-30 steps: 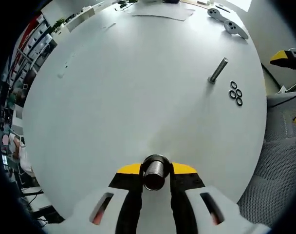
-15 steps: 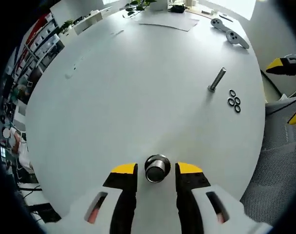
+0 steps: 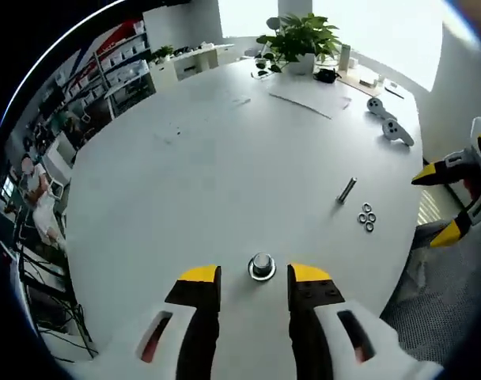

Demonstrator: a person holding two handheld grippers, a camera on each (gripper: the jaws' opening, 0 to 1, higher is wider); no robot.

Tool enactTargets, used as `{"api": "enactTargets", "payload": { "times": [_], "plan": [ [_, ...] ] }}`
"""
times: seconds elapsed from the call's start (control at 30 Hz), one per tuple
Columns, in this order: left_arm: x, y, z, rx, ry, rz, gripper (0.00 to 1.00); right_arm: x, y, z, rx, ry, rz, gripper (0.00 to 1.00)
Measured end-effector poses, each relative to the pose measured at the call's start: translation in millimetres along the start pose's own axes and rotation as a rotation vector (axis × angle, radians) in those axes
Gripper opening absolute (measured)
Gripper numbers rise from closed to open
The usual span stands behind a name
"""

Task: Place the washer onto the threaded stud by aligning its center hole with the stud, sliding it down to the base, and recovering from edge contact or off-axis alignment until the washer reaches the visible bottom stop.

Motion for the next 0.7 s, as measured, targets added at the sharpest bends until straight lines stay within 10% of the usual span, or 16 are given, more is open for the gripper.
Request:
{"api": "enactTargets", "payload": {
  "times": [0.33, 0.7],
  "plan": [
    [43, -24.4, 38.2, 0.244, -0.203, 0.013, 0.31, -2, 8, -1.3, 0.042, -0.002, -0.017, 0.65],
    [52, -70.3, 67.7, 0.234, -0.183, 0.069, 0.31, -2, 8, -2.9, 0.05, -0.018, -0.016, 0.65]
  ]
}}
Point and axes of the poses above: the point that each gripper's makers call its tool centre point, and the gripper's own axes: x roughly backward along the fingers, y roughly to its left, z roughly out of its underside, the point moved 10 cm from there along x, roughly backward along the fingers, and after that the axes turned 11 degrees about y, right-handed, at the moved point
